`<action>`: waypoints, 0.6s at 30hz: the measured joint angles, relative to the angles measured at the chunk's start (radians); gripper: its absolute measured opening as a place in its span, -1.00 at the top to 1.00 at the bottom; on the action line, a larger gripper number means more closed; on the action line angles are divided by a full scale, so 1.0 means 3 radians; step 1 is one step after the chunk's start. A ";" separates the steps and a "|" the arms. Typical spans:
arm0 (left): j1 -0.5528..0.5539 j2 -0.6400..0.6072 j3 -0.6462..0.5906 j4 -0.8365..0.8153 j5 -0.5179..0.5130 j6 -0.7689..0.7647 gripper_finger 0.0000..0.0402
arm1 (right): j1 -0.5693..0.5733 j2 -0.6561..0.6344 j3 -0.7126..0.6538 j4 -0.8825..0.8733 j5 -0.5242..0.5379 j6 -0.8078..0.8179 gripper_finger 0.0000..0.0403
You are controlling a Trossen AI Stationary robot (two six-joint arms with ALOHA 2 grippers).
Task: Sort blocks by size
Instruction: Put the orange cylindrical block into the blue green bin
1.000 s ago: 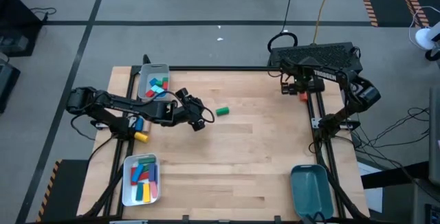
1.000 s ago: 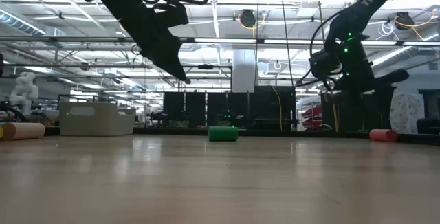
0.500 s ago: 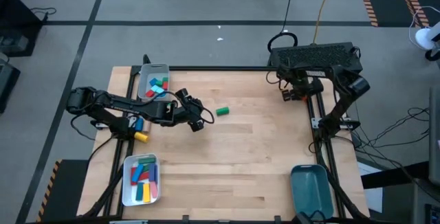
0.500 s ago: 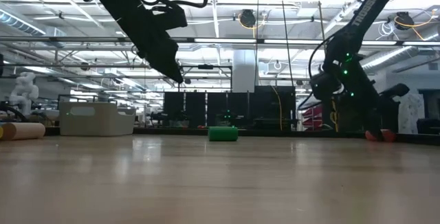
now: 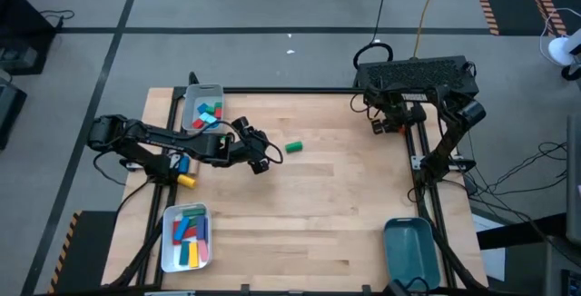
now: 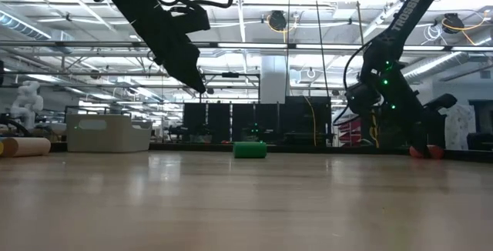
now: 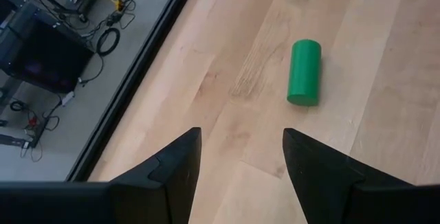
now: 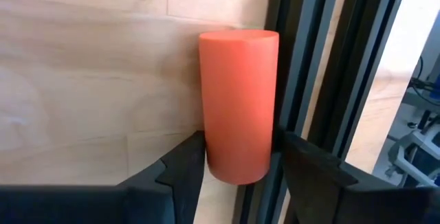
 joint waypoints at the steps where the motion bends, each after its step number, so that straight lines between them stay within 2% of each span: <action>1: 0.0000 0.0000 0.0000 0.0002 0.0000 0.0000 -0.03 | 0.0001 0.0000 -0.0001 0.0005 0.0005 0.0014 0.14; 18: 0.0000 0.0000 0.0000 0.0004 -0.0002 0.0000 -0.03 | 0.0300 0.0011 -0.0007 0.0020 -0.0012 0.0074 0.19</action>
